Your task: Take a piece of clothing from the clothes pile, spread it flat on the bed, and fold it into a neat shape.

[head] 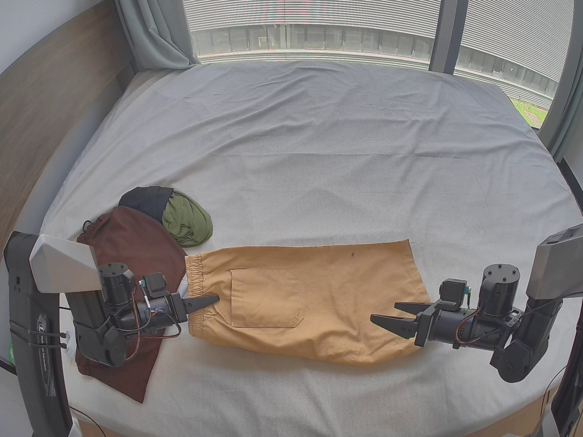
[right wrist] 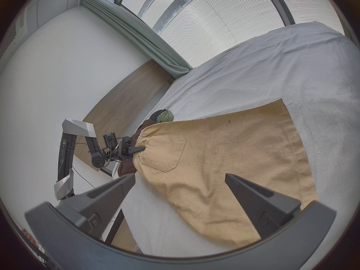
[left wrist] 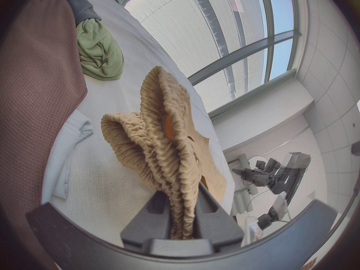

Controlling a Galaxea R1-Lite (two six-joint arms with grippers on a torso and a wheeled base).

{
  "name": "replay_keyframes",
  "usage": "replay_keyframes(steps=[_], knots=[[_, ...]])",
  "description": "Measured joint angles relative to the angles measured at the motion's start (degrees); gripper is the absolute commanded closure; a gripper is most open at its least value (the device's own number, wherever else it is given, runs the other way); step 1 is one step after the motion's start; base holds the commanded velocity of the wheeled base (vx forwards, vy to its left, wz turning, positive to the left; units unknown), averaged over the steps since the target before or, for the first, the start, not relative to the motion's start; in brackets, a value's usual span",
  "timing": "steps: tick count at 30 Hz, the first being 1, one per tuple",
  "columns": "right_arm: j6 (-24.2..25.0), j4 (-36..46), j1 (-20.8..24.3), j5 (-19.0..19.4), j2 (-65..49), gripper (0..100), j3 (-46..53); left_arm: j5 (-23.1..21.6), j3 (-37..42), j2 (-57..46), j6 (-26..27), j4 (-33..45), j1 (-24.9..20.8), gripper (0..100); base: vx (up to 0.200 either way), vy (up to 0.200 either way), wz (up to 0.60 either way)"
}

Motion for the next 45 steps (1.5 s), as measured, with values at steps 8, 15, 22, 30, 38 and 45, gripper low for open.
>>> replay_keyframes(steps=[8,15,22,30,38,45], knots=[[0.0,-0.02,0.05,0.0,0.0,0,0.09,-6.6,1.93,-3.23,-4.39,0.0,2.19,100,0.0,0.0,0.0],[-0.02,0.0,0.05,0.0,0.0,0,0.09,-7.58,2.36,-4.41,-5.07,0.0,3.71,100,0.0,0.0,0.0],[0.0,-0.02,0.02,0.0,0.0,0,0.09,-7.63,2.43,-4.72,-5.07,0.02,3.88,100,0.0,0.0,0.0],[-0.02,-0.02,0.02,0.0,0.0,0,0.09,-7.63,2.43,-4.79,-5.07,0.02,3.88,100,0.0,0.0,0.0],[-0.02,0.0,0.02,0.0,0.0,0,0.09,-7.63,2.43,-4.8,-5.07,0.02,3.9,100,0.0,0.0,0.0],[-0.02,0.0,0.02,0.0,0.0,0,0.09,-7.63,2.43,-4.83,-5.07,0.0,3.9,100,0.0,0.0,0.0]])
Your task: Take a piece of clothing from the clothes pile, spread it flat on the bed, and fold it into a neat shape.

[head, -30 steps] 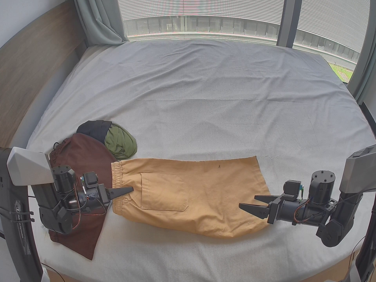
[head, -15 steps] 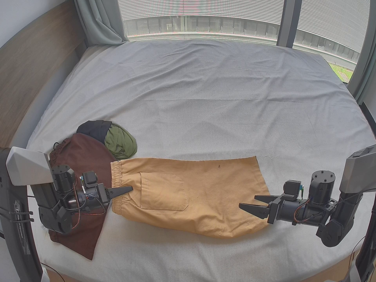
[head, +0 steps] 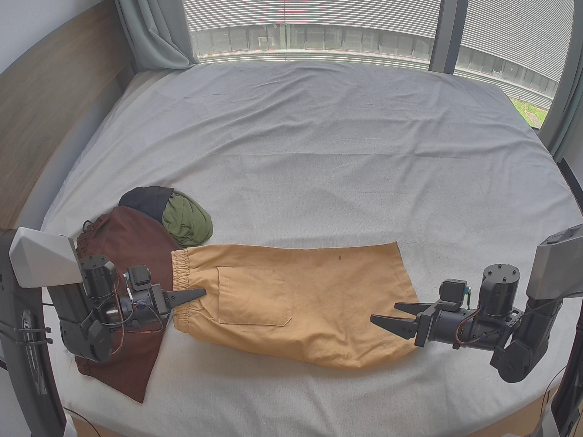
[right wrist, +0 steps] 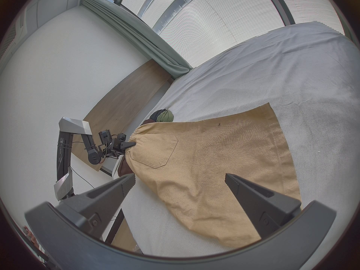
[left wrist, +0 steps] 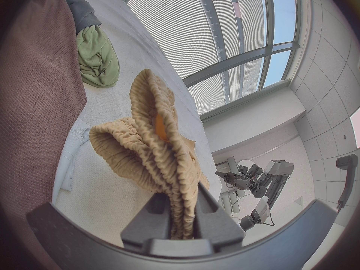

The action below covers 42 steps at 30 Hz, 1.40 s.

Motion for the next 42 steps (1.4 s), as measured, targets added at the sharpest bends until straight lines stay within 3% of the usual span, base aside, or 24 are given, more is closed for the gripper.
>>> replay_keyframes(steps=[21,29,42], knots=[[0.02,0.02,0.0,0.0,0.0,0,0.0,-0.06,0.0,-0.02,-0.02,0.02,0.02,100,0.0,0.0,0.0],[0.02,0.02,-0.05,0.0,-0.02,0,-0.05,-6.95,-1.24,0.0,-1.21,0.02,6.95,100,0.0,0.0,0.0],[0.02,0.0,-0.09,0.0,-0.02,0,-0.09,-7.39,-1.49,0.02,-1.37,0.02,9.09,100,0.0,0.0,0.0]])
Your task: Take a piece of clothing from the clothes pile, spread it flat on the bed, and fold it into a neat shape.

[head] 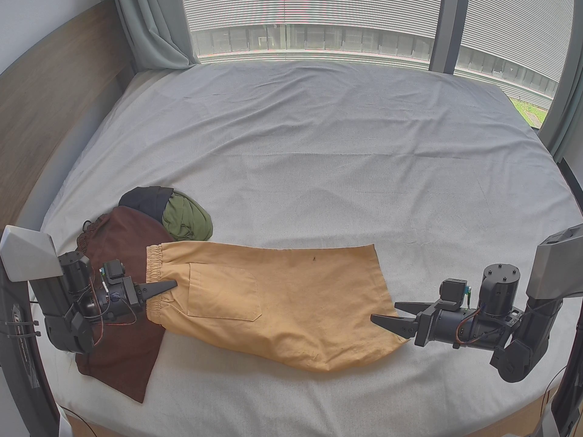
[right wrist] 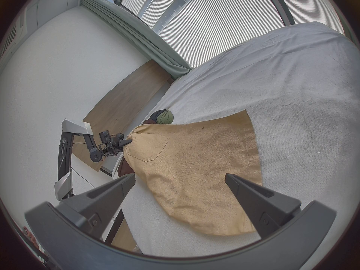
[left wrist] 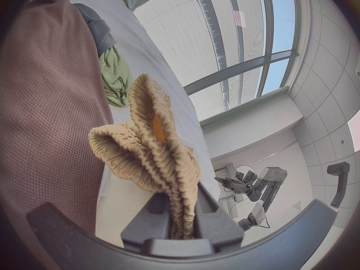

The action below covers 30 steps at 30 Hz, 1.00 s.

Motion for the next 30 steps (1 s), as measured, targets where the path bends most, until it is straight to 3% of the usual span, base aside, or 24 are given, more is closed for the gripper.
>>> replay_keyframes(steps=[5,17,30], knots=[[0.0,0.0,0.02,0.02,-0.02,0,0.0,0.4,0.52,-0.41,0.16,-0.02,-1.13,100,0.0,0.0,0.0],[-0.1,0.0,0.55,-0.05,-1.08,0,0.09,8.64,3.39,-7.61,0.27,-0.02,-11.18,100,0.0,0.0,0.0],[-0.05,0.0,0.59,-0.09,-2.54,0,0.01,12.37,1.62,-9.07,-0.05,0.09,-18.32,100,0.0,0.0,0.0]])
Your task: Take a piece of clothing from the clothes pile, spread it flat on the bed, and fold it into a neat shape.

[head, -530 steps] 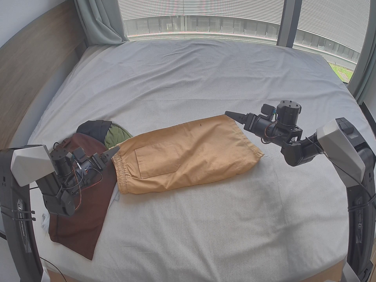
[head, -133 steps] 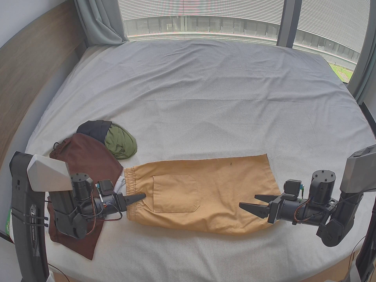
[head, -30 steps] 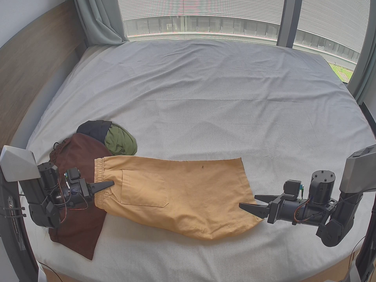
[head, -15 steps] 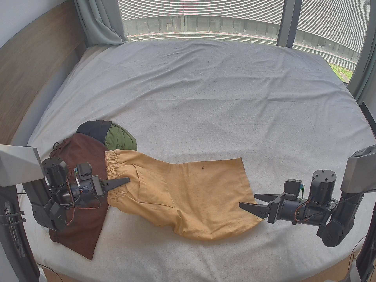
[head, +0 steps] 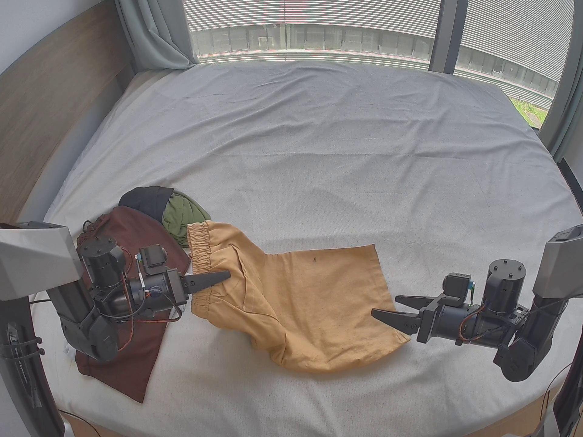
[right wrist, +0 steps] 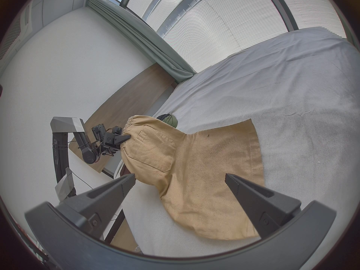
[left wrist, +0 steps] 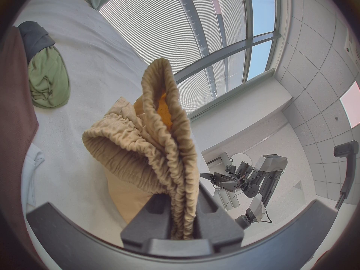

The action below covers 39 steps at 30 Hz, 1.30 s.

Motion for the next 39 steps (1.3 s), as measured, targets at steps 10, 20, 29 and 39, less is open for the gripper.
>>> replay_keyframes(steps=[10,20,29,39], knots=[[0.02,0.0,-0.2,0.01,-0.91,0,-0.01,1.67,-2.54,0.45,-1.45,0.02,-2.84,100,0.0,0.0,0.0],[0.05,0.0,-0.55,0.01,-1.55,0,-0.15,3.55,-4.62,2.84,-1.45,-0.02,-6.63,100,0.0,0.0,0.0],[0.11,0.0,-0.89,0.01,-1.79,0,-0.41,3.66,-5.97,4.47,-2.17,-0.02,-9.06,100,0.0,0.0,0.0],[0.16,-0.02,-1.22,0.01,-1.83,0,-0.96,3.66,-8.68,6.77,-6.11,-0.02,-12.12,100,0.0,0.0,0.0]])
